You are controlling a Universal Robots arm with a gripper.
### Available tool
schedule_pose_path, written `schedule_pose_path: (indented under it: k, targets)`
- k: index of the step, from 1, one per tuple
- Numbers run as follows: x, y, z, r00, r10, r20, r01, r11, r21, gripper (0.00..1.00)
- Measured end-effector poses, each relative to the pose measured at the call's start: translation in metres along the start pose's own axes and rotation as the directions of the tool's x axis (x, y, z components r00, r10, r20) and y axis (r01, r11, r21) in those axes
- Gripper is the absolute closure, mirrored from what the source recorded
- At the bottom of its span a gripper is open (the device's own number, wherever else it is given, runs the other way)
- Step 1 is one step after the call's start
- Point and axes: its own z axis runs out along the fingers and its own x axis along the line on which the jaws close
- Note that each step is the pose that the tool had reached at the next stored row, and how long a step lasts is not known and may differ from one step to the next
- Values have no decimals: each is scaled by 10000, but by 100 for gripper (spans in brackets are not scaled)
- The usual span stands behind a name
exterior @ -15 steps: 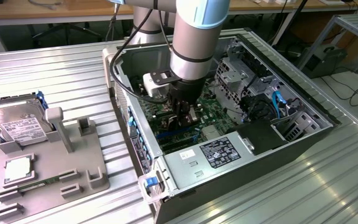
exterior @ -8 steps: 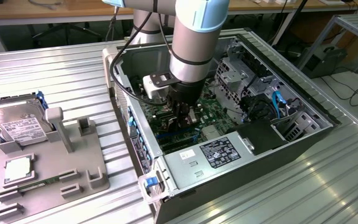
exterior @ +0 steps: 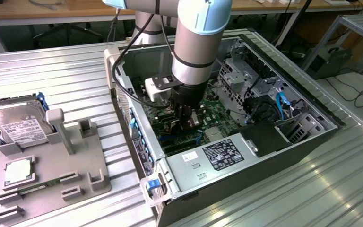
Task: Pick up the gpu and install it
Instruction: 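Insert the gpu into the slot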
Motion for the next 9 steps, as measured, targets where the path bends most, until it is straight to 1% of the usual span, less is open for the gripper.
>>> schedule_pose_path:
  k: [2,4,9]
  targets:
    - [3,2,30,10000,-1,-18,1,10000,-8,73]
    - [1,4,71,10000,0,-2,0,10000,0,73]
    - [0,4,77,10000,0,0,0,10000,1,73]
